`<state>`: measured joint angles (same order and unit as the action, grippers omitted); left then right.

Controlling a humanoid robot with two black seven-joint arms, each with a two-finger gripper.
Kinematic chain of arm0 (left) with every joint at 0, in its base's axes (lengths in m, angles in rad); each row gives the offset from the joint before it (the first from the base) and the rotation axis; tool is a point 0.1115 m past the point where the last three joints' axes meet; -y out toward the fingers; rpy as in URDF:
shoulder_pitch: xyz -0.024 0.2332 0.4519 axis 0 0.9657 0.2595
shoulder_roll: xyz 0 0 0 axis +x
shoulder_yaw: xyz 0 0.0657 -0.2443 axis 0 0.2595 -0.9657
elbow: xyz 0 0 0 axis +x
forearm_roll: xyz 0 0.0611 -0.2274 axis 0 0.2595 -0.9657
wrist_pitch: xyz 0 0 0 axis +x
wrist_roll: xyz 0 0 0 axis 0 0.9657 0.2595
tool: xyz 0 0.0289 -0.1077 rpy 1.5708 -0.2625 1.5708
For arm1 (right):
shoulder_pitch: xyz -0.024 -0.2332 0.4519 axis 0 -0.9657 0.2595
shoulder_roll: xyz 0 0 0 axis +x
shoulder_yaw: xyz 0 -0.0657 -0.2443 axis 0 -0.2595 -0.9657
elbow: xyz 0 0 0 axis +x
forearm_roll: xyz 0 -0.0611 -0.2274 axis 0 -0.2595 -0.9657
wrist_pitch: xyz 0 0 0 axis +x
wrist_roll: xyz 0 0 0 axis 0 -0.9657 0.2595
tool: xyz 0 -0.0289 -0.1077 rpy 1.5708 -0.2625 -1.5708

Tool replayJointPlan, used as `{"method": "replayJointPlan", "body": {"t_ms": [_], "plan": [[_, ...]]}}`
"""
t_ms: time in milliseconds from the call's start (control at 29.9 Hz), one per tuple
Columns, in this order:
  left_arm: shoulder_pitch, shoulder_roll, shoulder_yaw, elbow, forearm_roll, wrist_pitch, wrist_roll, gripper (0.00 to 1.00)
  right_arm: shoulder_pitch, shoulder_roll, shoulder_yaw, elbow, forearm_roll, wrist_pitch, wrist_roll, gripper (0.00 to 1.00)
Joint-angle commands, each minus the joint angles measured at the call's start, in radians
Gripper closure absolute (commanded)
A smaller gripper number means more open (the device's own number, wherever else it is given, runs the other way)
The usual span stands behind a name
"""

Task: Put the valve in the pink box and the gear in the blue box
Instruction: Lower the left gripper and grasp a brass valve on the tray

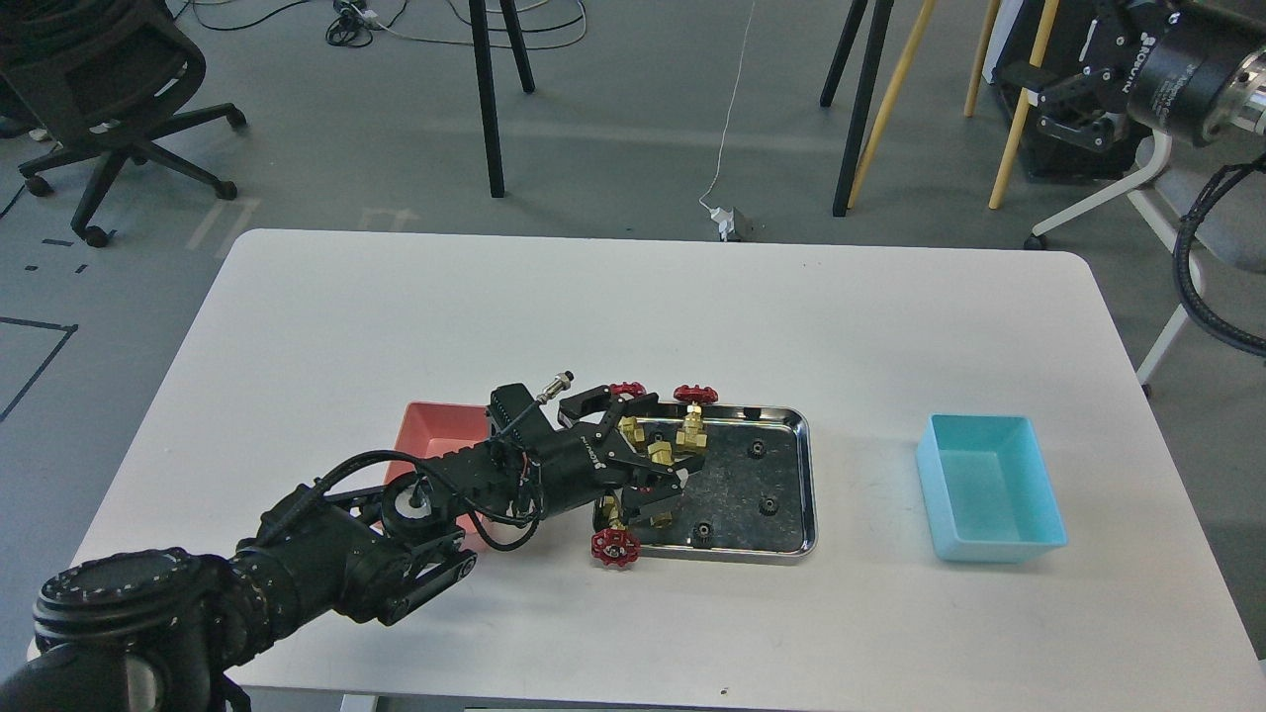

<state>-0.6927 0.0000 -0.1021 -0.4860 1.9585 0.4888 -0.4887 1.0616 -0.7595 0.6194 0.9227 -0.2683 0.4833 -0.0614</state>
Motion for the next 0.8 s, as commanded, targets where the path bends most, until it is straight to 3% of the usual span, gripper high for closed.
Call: {"method": "replayJointPlan", "body": {"t_ms": [0,234,568,769], "plan": [[0.002,0.000,0.001,0.004,0.002,0.000,0.000,0.07,0.000,0.000,-0.001,-0.011,0.000,0.000,0.000,0.00],[0.004,0.000,0.108,0.004,-0.007,0.000,0.000,0.10,0.000,0.000,-0.001,-0.013,-0.002,0.000,0.000,0.00],[0.001,0.000,0.105,0.020,-0.024,0.000,0.000,0.14,0.000,0.002,-0.001,-0.015,-0.002,0.000,0.000,0.00],[0.001,0.000,0.111,0.021,-0.036,0.000,0.000,0.24,0.000,0.000,-0.001,-0.015,-0.002,0.000,0.000,0.00]]}}
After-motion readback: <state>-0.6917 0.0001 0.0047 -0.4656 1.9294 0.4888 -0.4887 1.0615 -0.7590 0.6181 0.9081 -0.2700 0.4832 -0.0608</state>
